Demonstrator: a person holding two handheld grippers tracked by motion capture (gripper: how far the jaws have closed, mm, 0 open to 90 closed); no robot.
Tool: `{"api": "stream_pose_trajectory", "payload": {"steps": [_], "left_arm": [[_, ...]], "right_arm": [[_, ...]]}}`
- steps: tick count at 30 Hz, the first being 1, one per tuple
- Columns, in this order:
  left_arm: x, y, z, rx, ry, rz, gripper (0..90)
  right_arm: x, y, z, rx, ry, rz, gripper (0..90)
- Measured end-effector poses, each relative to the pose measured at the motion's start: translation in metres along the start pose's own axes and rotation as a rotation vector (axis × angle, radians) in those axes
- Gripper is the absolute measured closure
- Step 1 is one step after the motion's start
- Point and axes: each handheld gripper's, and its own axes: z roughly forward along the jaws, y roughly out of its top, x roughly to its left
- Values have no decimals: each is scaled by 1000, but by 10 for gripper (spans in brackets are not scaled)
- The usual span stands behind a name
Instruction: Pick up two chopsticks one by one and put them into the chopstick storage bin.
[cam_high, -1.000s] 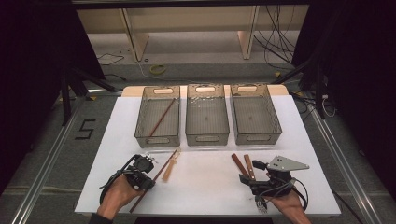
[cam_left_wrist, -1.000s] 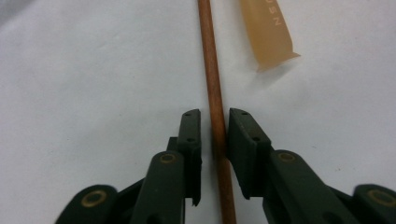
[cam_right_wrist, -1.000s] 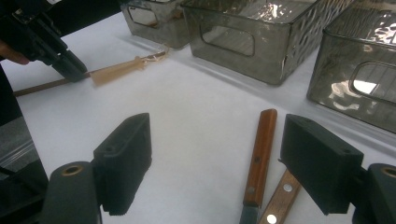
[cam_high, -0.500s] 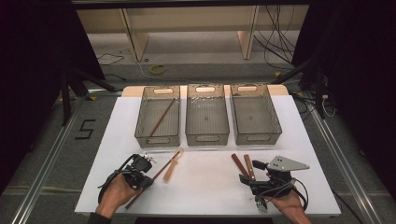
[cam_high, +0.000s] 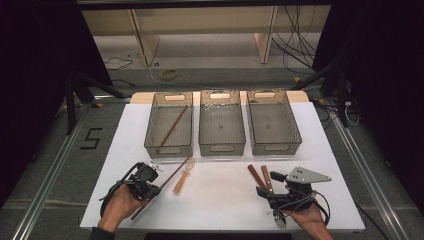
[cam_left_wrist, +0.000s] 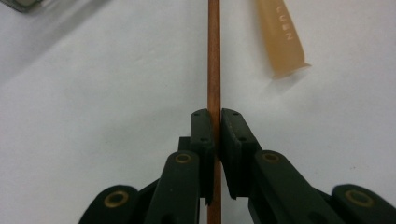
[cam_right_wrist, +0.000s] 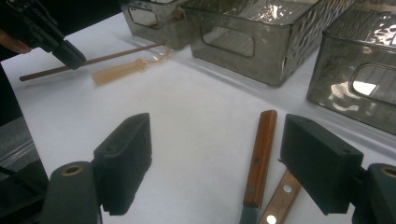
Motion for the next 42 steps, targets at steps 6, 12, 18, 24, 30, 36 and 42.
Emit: {"api": "stream_pose_trajectory", "payload": {"steps": [6, 12, 18, 24, 30, 36, 42], "left_arm": [[1, 1, -7, -28, -2, 5, 834], [2, 3, -16, -69, -20, 3, 834], [3, 6, -23, -105, -41, 5, 834], [4, 10, -30, -163, -48, 9, 834], [11, 15, -31, -204, -58, -5, 834], [16, 21, -35, -234, -74, -17, 833], [21, 30, -40, -268, -79, -17, 833]], "right_arm": [[0, 0, 0, 0, 1, 0, 256], [0, 0, 0, -1, 1, 0, 256], [0, 0, 0, -1, 1, 1, 256], [0, 0, 0, -3, 2, 3, 256], [-1, 0, 0, -1, 2, 5, 256], [-1, 0, 1, 1, 2, 8, 256], [-2, -1, 1, 2, 3, 9, 255]]}}
